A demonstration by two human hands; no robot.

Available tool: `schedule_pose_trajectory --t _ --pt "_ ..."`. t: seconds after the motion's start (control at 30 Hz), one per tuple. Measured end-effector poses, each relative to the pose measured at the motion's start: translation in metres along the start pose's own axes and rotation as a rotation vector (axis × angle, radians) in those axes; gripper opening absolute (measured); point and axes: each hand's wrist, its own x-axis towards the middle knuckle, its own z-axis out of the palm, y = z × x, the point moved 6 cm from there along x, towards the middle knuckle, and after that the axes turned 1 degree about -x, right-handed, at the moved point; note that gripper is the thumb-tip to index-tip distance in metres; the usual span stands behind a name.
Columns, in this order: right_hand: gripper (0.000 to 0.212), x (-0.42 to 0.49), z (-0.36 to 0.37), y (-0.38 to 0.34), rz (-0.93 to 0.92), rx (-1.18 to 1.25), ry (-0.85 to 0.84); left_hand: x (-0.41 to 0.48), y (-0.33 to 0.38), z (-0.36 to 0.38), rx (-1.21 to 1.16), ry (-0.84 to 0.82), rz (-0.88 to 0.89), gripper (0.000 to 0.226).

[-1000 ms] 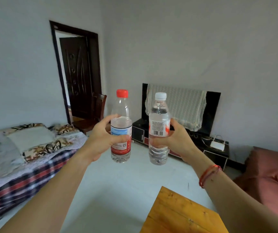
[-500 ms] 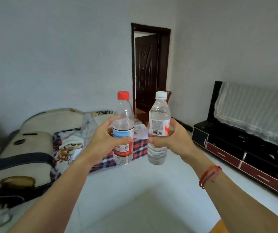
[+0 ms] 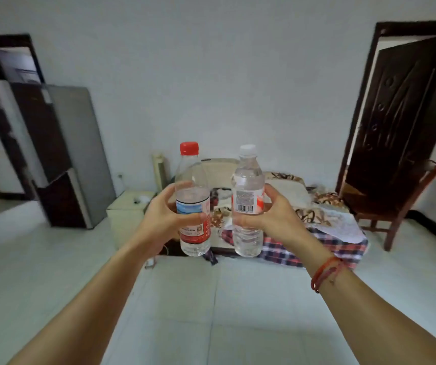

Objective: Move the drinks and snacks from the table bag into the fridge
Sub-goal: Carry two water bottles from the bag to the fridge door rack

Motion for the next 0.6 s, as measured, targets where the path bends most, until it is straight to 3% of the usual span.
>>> schedule_pose_trajectory --t 0.6 --pt "0.077 0.009 0.287 -0.094 -0.178 0.137 -0.493 -0.157 0.018 -0.262 0.143 0.541 -0.041 0.07"
